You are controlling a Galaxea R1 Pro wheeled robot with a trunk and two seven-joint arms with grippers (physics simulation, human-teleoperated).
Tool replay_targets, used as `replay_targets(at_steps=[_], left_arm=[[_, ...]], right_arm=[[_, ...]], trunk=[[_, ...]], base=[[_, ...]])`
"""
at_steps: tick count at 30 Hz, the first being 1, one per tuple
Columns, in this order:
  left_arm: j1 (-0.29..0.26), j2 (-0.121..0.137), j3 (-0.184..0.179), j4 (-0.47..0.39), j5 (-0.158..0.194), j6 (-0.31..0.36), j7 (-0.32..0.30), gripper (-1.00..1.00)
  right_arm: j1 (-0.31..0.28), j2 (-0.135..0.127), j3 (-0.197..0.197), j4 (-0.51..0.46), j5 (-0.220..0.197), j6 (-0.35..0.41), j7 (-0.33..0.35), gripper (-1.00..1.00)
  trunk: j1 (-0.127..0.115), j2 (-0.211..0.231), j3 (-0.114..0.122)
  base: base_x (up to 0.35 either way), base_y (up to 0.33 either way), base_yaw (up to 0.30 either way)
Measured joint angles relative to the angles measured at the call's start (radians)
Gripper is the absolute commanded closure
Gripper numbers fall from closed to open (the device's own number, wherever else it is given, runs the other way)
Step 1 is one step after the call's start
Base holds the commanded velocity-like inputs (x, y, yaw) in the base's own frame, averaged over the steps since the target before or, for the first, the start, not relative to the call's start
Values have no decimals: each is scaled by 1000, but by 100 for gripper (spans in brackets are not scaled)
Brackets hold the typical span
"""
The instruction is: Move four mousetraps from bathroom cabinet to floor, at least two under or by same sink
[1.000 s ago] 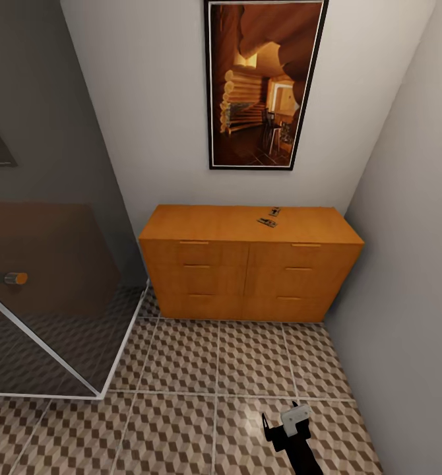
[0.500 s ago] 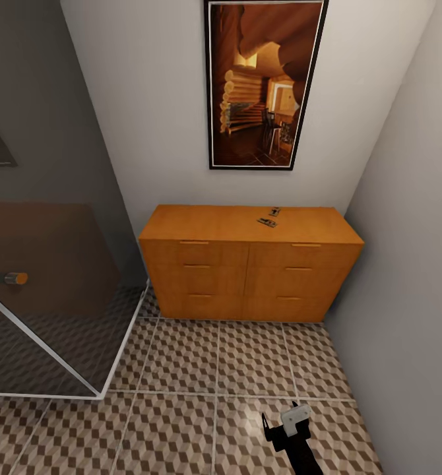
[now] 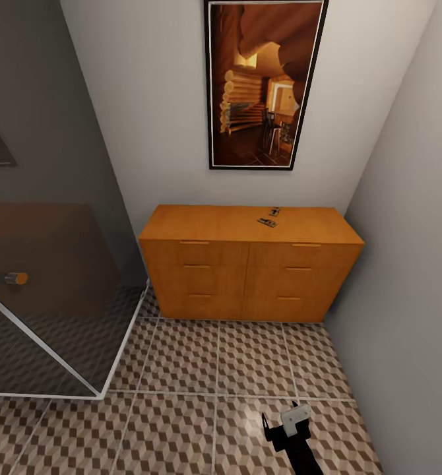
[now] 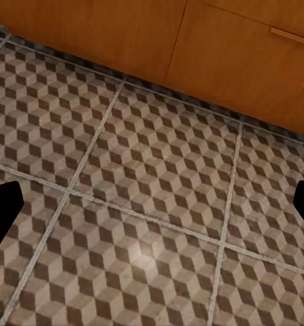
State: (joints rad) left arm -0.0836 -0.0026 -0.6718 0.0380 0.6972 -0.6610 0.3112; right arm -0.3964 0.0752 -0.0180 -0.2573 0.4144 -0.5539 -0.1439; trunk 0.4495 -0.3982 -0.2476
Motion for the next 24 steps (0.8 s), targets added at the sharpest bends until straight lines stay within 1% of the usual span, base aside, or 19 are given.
replay_targets(at_steps=[24], left_arm=[[0, 0, 0, 0, 0, 0, 0, -100]], right_arm=[[0, 1, 0, 0, 0, -1, 0, -100]], trunk=[[0, 0, 0]], base=[[0, 0, 0]])
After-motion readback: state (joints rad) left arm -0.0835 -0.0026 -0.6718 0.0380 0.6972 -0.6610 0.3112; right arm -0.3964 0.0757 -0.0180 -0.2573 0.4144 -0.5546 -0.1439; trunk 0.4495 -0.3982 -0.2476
